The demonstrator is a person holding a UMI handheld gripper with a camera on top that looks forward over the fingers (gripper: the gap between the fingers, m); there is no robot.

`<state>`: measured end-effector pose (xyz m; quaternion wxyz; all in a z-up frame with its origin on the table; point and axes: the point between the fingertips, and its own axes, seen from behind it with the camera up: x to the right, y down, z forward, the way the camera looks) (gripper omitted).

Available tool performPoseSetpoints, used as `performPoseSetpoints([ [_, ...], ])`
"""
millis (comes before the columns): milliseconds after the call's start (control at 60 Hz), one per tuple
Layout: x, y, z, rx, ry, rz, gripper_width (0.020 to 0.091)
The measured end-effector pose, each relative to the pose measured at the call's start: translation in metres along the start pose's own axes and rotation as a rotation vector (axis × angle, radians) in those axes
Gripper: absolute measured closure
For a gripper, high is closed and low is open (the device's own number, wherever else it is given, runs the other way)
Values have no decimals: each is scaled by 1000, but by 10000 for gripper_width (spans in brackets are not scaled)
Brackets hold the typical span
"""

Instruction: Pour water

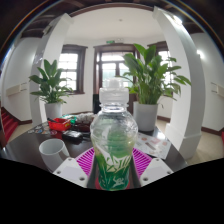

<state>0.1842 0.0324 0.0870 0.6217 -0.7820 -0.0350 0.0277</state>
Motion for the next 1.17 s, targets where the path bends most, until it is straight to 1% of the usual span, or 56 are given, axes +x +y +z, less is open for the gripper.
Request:
performPoseSetpoints([
  [17,1,3,-2,-15,8,9,505],
  [33,1,5,-3,-26,18,17,396],
  [67,4,6,-7,-38,38,30,290],
  [83,6,6,-10,-39,48,35,225],
  [117,8,6,-20,-41,67,44,230],
  [167,11,9,-37,-59,93,55,268],
  [233,7,14,-63,-74,113,66,249],
  [300,0,15,-92,-87,123,72,248],
  [383,-12,9,-126,-81,138,58,250],
  [500,-30,-17,-166,-48,157,15,250],
  [600,-42,-34,-192,-34,176,-4,249],
  [733,-56,-51,-212,-12,184,-3,248],
  [883,-71,-72,-224,10,156,23,247],
  [1167,-81,-80,-230,19,153,29,249],
])
